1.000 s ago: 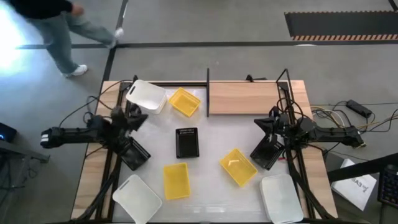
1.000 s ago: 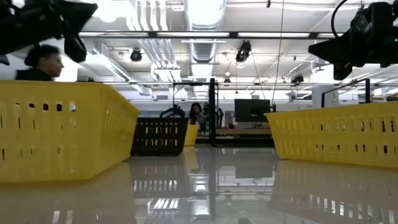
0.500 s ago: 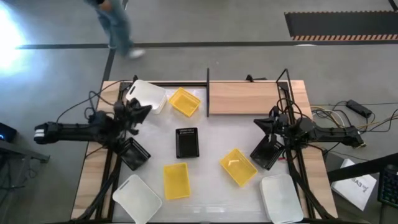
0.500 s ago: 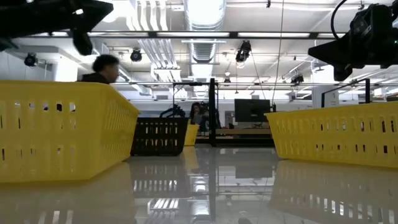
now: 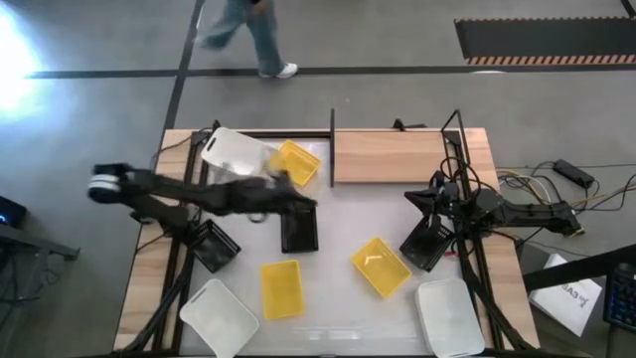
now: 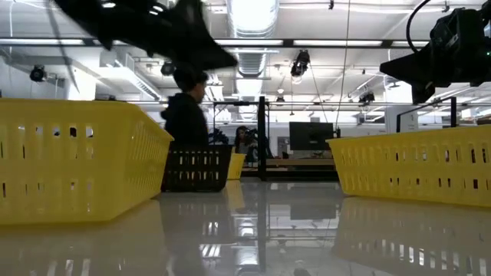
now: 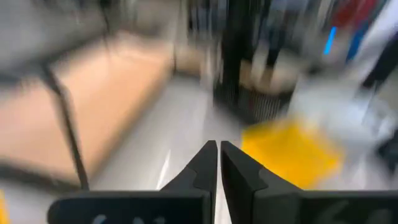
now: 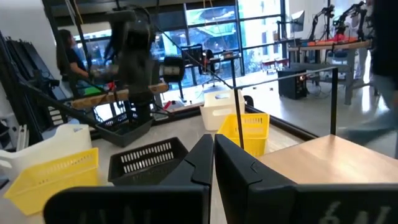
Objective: Stack baskets on shelf by color
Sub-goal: Put the center black bin on the shelf
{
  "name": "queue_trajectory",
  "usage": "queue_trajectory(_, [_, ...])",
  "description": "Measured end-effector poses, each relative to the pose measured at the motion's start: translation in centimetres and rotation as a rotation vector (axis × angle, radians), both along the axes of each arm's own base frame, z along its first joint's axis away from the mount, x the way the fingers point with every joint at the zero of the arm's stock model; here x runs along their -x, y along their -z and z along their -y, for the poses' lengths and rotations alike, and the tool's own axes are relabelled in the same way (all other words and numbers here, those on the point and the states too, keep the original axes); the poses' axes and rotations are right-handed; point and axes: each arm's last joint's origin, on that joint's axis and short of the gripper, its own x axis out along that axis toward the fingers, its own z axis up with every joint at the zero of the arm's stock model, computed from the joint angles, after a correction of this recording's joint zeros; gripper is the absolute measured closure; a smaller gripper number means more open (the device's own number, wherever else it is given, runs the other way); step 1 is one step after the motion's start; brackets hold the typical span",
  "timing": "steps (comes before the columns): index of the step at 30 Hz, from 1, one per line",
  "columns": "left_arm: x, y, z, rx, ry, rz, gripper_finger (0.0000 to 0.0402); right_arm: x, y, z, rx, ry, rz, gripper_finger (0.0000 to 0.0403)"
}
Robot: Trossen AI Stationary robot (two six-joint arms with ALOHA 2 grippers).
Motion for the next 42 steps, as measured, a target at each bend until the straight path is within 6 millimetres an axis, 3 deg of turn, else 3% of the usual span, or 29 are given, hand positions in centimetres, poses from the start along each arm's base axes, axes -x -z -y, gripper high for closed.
queue_trajectory(3, [-3.2,0.5,1.4,-0.006,0.044,-0.325,0.0396,0.0,0.1,0.0,-0.007,-0.001,-0.007,0.0394])
queue_trajectory(7, [-6.3,0.7,3.8,-0.036,0.112,-0.634,0.0368,0.0,0.2,0.0,-0.023,-0.002,-0.016,0.0394])
queue_trajectory(14, [-9.5,-1.2,7.9,-0.072,0.194,-0.803,0.0267,-0.1,0.4,0.0,-0.050,-0.010,-0.030,0.0394])
queue_trajectory(20, [-9.4,0.4,10.0,0.006,0.125,-0.898,0.0214,-0.2,0.5,0.0,-0.064,-0.011,-0.042,0.0394])
queue_trajectory(31, [-8.3,4.8,9.9,-0.006,0.012,-1.006,0.0218,-0.2,0.6,0.0,-0.062,-0.011,-0.049,0.0394])
queue_trajectory(42, [-8.7,1.4,9.8,-0.104,0.031,-0.903,0.0278,-0.5,0.9,0.0,-0.061,-0.009,-0.090,0.0394])
